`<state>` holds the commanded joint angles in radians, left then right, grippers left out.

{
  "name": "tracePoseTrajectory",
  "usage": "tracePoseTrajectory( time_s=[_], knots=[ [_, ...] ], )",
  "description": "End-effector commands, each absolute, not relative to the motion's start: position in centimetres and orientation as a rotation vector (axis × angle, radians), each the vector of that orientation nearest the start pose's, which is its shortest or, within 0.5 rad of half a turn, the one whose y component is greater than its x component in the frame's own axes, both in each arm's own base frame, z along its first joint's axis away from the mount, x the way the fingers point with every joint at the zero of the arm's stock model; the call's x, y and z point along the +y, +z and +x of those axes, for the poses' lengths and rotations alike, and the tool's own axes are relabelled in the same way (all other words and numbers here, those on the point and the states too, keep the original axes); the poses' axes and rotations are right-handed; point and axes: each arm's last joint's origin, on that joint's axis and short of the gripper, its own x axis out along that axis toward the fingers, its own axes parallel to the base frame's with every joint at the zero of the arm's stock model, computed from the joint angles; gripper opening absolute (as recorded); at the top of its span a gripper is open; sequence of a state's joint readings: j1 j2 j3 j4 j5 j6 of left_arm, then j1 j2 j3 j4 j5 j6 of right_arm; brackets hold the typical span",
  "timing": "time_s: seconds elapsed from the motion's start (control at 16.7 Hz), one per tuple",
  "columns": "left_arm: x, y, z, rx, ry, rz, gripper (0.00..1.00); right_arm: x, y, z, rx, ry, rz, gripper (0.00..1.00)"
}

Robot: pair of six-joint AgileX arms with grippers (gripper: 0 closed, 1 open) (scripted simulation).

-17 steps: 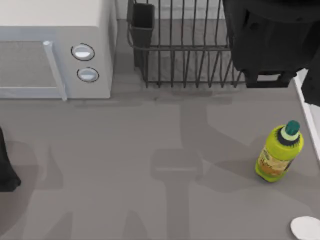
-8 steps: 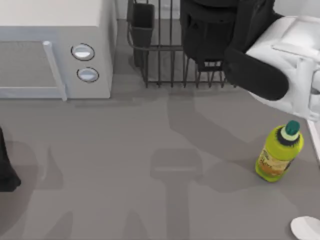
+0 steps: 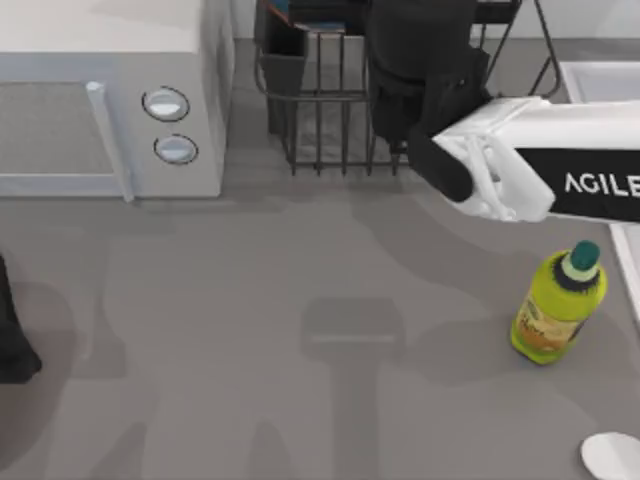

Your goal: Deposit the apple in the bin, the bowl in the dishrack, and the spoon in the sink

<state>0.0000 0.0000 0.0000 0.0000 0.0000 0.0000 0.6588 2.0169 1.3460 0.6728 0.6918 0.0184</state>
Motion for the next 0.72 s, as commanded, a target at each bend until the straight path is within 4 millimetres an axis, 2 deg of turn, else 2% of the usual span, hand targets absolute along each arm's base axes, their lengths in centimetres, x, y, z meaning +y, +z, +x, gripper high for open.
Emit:
tracePoseTrajectory(
  time_s=[0.12,0.36,0.72],
  knots=[
    [-0.12,16.00,10.57,0.000,0.000,0.000,1.00,26.24,21.91,38.23,0.000,-0.010,0.000,0.00],
    [-0.12,16.00,10.57,0.000,0.000,0.000,1.00,26.23,21.90,38.24,0.000,-0.010,0.000,0.00],
    [-0.12,16.00,10.57,0.000,0.000,0.000,1.00,26.23,21.90,38.24,0.000,-0.010,0.000,0.45]
  ],
)
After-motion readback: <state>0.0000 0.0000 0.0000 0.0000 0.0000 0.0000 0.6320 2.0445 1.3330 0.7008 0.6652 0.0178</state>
